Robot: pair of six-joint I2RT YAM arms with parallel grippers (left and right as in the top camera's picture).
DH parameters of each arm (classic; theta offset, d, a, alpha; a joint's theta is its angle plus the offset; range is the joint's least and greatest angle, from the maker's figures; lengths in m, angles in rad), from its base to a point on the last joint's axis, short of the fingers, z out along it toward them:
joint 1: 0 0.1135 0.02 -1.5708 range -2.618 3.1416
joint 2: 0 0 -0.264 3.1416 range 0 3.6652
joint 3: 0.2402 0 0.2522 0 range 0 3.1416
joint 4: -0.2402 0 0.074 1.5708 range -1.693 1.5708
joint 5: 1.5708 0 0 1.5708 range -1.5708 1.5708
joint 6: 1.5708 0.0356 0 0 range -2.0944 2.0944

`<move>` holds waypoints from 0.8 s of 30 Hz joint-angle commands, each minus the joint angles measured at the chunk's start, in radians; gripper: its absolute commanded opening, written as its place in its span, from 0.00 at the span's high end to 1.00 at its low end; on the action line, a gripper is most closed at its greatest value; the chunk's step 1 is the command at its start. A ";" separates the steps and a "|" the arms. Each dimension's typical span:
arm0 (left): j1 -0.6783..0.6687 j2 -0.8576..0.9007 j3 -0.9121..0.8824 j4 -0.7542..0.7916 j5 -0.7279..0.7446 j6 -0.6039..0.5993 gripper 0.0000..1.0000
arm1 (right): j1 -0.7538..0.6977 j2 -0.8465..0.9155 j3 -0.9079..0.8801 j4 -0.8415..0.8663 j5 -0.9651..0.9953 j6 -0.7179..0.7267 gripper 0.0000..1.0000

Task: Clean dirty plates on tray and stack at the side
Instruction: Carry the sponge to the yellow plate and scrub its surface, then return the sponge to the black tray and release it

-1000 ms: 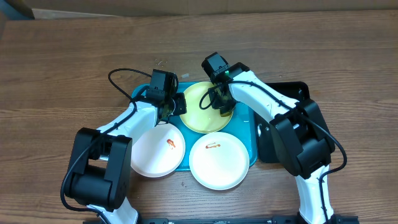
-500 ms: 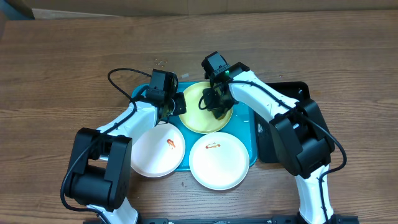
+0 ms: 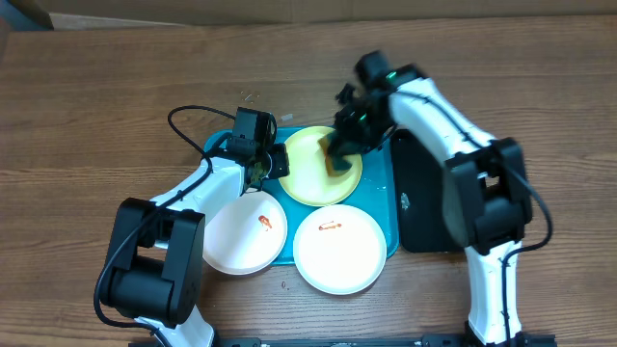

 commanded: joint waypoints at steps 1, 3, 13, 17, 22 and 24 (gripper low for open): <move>-0.006 0.014 0.024 0.004 -0.004 0.000 0.96 | -0.080 -0.031 0.082 -0.076 -0.155 -0.105 0.96; -0.006 0.014 0.024 0.004 -0.003 0.000 0.96 | -0.122 -0.050 0.088 -0.129 -0.155 -0.140 0.96; -0.006 0.014 0.024 0.005 -0.003 0.000 0.95 | -0.297 -0.101 0.085 -0.359 0.152 -0.195 0.96; -0.006 0.014 0.024 0.005 -0.003 0.000 0.95 | -0.316 -0.101 0.077 -0.394 0.312 -0.175 0.96; -0.006 0.014 0.024 0.005 -0.003 0.000 0.95 | -0.312 -0.101 0.031 -0.365 0.496 -0.079 0.96; -0.006 0.014 0.024 0.005 -0.003 0.000 0.95 | -0.306 -0.101 0.003 -0.342 0.501 -0.078 0.96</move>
